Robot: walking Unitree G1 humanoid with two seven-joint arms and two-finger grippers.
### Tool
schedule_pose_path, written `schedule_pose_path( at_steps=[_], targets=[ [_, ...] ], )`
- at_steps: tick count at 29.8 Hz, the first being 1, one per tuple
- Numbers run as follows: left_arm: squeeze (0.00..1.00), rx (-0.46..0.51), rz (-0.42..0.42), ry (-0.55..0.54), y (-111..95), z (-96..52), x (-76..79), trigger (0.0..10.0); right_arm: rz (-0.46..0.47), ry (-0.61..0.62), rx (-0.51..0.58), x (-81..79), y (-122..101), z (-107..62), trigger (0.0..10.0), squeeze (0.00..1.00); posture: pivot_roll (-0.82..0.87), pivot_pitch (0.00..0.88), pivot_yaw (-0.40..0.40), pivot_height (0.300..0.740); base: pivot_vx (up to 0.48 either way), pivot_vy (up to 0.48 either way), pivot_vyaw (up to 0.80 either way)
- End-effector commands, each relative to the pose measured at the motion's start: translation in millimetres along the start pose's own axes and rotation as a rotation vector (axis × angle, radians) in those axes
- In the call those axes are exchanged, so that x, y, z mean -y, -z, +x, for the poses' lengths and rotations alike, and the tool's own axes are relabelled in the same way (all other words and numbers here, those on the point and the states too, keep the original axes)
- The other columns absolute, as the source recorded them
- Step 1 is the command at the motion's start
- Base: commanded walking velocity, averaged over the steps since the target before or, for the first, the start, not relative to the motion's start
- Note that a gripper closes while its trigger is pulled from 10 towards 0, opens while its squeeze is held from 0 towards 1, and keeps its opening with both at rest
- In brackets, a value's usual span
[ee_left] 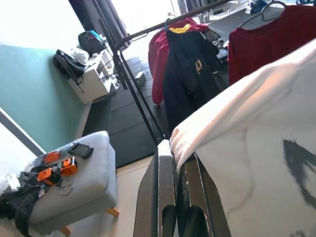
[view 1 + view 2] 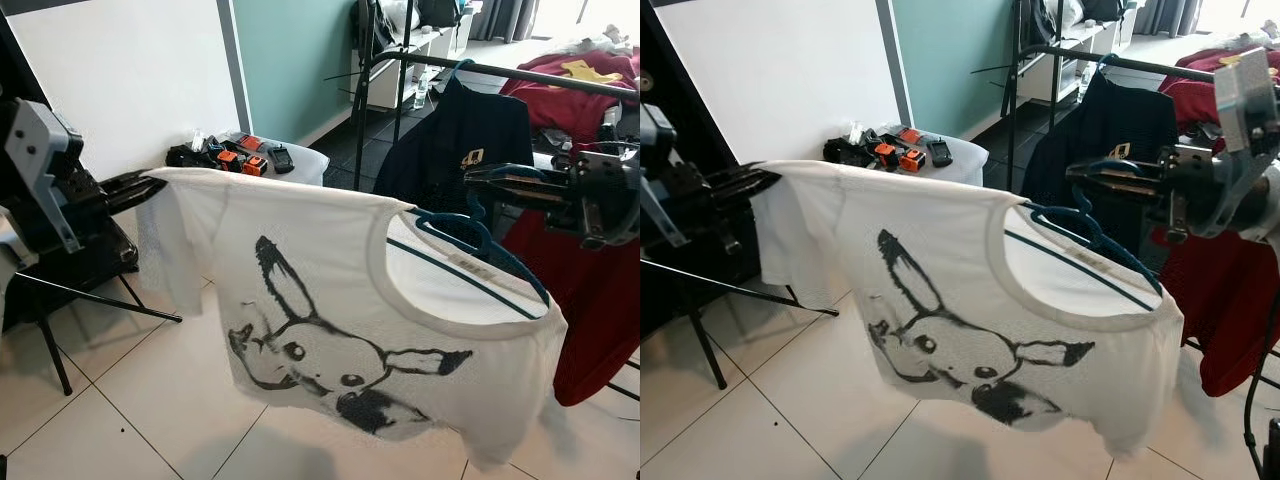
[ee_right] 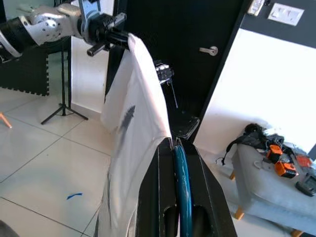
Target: Hang hanger
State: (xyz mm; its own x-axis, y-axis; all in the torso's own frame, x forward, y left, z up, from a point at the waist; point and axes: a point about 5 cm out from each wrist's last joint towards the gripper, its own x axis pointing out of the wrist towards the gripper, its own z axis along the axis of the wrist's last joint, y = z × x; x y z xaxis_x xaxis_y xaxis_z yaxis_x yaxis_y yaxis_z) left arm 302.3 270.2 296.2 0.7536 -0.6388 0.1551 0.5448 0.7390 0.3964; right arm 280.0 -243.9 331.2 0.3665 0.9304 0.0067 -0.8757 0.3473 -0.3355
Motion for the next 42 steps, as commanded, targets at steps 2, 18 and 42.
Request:
schedule_pose_path(
  at_steps=[2, 18, 42],
  targets=[
    [0.00, 0.019, 0.014, -0.056, -9.8, -12.5, -14.5, 0.0, 0.021, -0.005, -0.011, -7.0, 10.4, 6.3, 0.0, 0.00, -0.08, 0.034, 0.063, 0.740, 0.000, 0.000, 0.00],
    [0.00, -0.094, -0.061, -0.045, 31.9, -16.4, -1.5, 0.0, -0.005, -0.014, -0.041, -4.3, 4.8, 5.8, 0.0, 0.00, -0.09, 0.029, 0.057, 0.740, 0.000, 0.000, 0.00],
    [1.00, -0.318, -0.045, 0.230, 53.5, -14.0, 46.6, 10.0, 0.028, -0.269, -0.087, -18.9, 13.1, 39.3, 0.0, 0.00, -0.10, 0.024, 0.044, 0.740, 0.000, 0.000, 0.00]
  ],
)
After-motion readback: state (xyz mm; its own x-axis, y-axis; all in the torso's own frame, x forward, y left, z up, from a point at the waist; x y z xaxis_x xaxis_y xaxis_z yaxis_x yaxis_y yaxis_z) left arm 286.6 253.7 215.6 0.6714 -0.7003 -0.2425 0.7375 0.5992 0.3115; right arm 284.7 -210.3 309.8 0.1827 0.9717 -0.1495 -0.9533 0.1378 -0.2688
